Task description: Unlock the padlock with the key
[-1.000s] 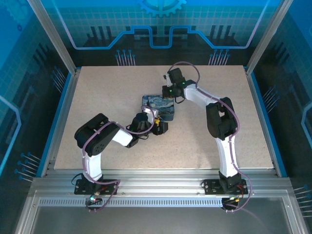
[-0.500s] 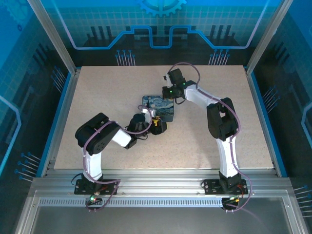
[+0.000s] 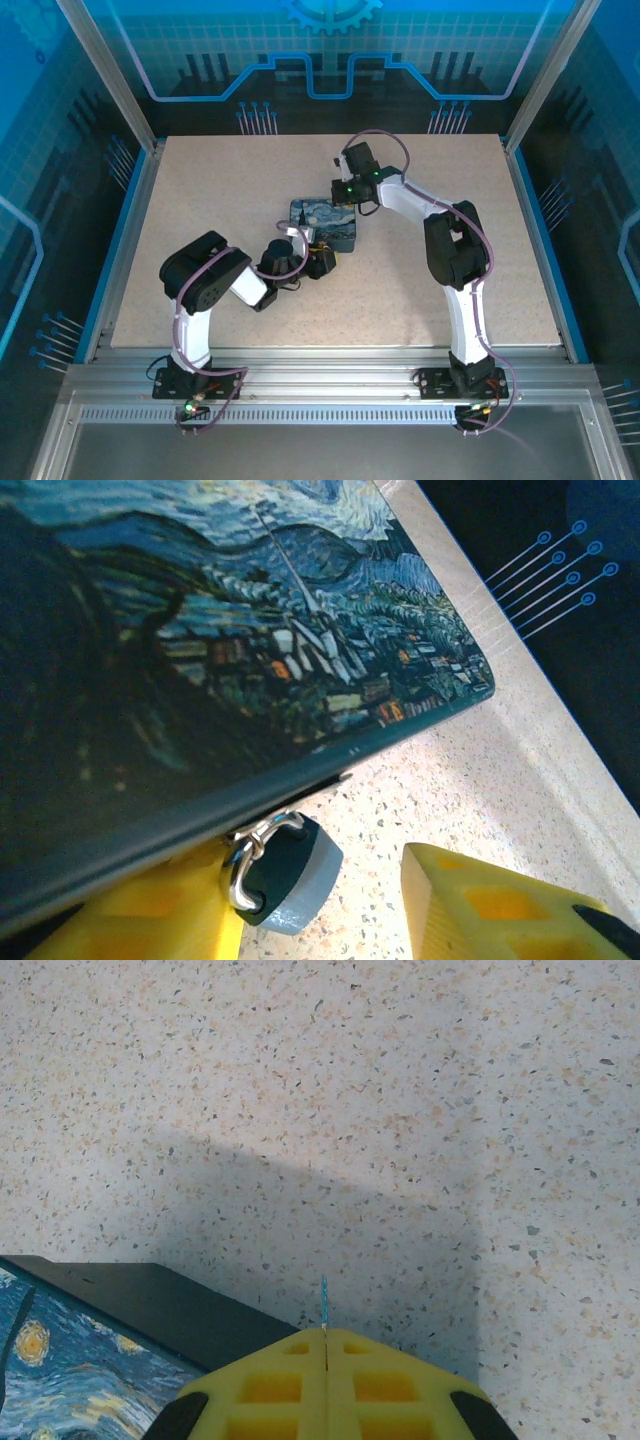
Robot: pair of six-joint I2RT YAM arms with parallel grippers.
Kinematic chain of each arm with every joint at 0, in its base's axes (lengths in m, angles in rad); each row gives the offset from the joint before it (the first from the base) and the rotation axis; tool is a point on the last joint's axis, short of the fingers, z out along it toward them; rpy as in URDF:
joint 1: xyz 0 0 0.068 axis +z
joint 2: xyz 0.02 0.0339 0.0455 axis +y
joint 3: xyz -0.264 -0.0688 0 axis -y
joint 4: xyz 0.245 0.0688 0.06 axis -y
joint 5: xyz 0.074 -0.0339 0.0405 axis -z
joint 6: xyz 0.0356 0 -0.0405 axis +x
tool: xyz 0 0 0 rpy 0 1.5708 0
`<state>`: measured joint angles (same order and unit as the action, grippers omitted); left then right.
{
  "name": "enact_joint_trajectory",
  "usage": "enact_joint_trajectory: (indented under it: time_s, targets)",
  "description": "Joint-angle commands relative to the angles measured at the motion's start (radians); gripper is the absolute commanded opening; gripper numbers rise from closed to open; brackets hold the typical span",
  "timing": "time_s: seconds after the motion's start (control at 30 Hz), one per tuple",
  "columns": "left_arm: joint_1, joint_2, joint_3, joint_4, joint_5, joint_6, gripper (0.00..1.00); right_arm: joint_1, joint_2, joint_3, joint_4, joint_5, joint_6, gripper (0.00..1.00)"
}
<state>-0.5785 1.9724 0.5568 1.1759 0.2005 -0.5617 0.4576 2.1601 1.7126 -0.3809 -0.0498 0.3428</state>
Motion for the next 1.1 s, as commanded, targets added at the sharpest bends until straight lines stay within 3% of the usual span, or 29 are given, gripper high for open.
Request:
enact_joint_trajectory:
  time_s: [0.0,0.2,0.4,0.47,0.6,0.7,1.07]
  targets:
    - [0.011,0.016,-0.008,0.092,0.004,-0.017,0.42,0.043,-0.006,-0.041,-0.113,-0.059,0.010,0.00]
    - [0.012,0.027,-0.027,0.149,0.017,-0.043,0.45,0.042,-0.005,-0.041,-0.109,-0.060,0.016,0.00]
    - [0.012,0.040,-0.041,0.183,0.028,-0.056,0.67,0.044,-0.006,-0.041,-0.108,-0.058,0.019,0.00]
    - [0.012,0.047,-0.043,0.190,0.029,-0.061,0.64,0.044,-0.005,-0.041,-0.108,-0.059,0.019,0.00]
    - [0.015,0.062,-0.041,0.203,0.032,-0.079,0.49,0.044,-0.008,-0.042,-0.108,-0.056,0.018,0.00]
    - [0.019,0.069,-0.052,0.223,0.034,-0.091,0.49,0.044,-0.009,-0.044,-0.107,-0.056,0.020,0.00]
    - [0.035,0.055,-0.090,0.222,0.042,-0.096,0.32,0.044,-0.015,-0.056,-0.098,-0.056,0.025,0.00]
